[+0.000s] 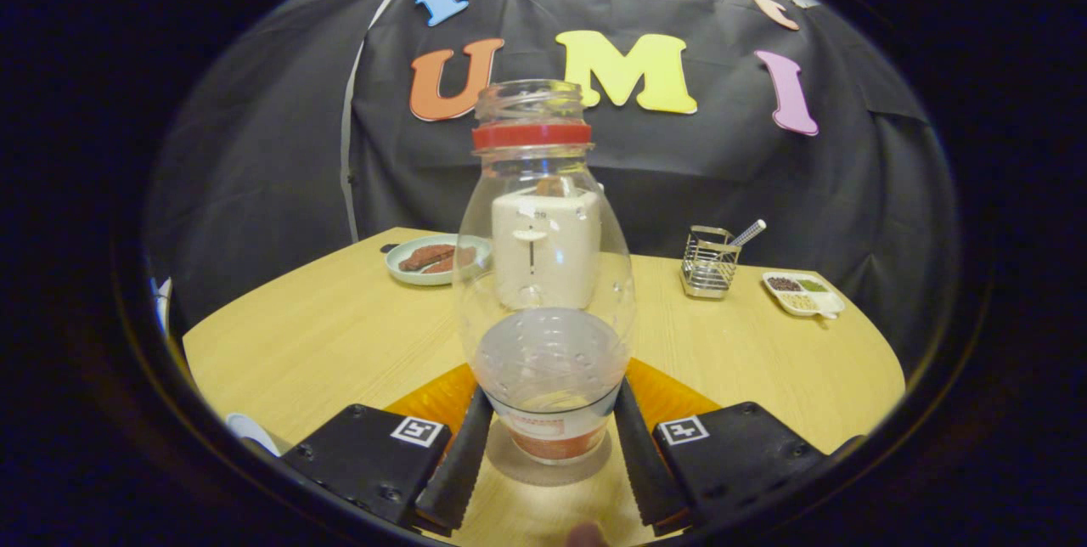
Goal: Take the bottle from table, then pour the juice into the cup, finally place the bottle on the coaster
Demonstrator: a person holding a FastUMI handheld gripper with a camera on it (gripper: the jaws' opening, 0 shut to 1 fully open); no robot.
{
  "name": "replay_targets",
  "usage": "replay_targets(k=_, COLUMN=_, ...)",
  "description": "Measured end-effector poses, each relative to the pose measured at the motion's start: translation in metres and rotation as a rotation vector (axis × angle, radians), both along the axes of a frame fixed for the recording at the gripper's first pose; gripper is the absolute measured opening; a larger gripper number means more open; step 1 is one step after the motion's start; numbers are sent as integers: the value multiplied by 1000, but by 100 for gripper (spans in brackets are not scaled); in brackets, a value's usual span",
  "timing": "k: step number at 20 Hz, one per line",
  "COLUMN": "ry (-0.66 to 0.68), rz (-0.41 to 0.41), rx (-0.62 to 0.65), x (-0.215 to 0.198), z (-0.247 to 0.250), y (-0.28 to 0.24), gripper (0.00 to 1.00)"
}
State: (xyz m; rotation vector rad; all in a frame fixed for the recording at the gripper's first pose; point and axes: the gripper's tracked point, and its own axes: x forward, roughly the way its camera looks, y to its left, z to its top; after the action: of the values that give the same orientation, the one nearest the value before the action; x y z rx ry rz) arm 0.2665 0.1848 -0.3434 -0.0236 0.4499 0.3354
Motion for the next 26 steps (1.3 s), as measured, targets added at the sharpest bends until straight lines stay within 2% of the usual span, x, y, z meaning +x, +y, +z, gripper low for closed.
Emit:
replay_targets(k=11, ry=10, rz=-19, rx=14, x=1, z=-7, y=0, gripper=83)
replay_targets(k=14, ry=11, rz=-32, rx=24, x=0, z=-6, y=-1, gripper=95)
replay_targets(k=17, ry=-2, rz=-52, rx=48, x=-4, z=1, y=-7, gripper=99)
replay_targets(k=21, ry=-51, rz=-91, rx=101, x=-11, z=29, y=-15, gripper=100)
replay_targets(k=26, ry=-125, rz=-84, rx=132, x=-43, z=89, y=-24, gripper=100)
